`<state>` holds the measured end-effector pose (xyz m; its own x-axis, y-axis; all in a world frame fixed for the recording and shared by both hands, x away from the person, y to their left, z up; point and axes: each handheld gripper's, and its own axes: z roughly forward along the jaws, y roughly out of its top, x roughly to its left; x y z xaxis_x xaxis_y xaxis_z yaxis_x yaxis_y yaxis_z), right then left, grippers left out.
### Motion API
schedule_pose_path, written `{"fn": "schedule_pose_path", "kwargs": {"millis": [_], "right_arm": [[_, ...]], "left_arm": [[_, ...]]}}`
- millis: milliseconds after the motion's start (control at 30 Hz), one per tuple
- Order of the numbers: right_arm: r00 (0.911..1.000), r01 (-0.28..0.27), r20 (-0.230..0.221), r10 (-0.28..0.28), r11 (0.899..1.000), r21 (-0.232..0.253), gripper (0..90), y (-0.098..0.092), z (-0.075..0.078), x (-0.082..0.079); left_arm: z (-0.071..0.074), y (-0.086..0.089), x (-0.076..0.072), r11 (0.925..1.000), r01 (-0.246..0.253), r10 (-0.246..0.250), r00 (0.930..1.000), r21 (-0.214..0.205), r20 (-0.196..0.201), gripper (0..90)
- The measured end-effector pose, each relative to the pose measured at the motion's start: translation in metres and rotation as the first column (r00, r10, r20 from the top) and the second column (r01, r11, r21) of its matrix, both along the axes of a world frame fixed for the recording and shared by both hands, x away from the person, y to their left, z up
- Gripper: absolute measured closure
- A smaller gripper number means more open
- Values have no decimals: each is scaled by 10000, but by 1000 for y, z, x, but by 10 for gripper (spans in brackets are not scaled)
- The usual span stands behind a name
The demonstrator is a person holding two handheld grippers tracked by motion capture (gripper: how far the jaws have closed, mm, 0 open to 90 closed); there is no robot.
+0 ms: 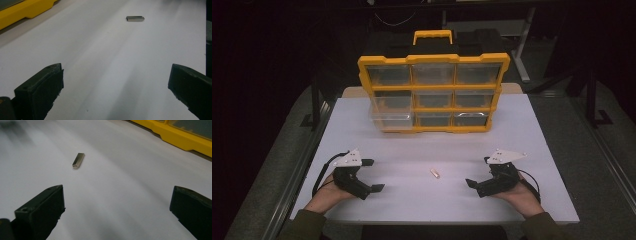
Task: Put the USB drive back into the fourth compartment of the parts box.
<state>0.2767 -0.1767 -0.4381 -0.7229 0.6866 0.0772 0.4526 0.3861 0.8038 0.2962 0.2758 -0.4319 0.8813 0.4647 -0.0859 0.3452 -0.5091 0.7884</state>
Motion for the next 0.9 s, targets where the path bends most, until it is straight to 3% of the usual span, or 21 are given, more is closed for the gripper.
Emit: {"fn": "schedule_pose_path", "kwargs": {"millis": [900], "right_arm": [[9999,42,-118,-39,9998,212,0,0,5,5]], "left_arm": [[-1,-5,-2,9996,231,-233,9996,-147,-135,0]]}}
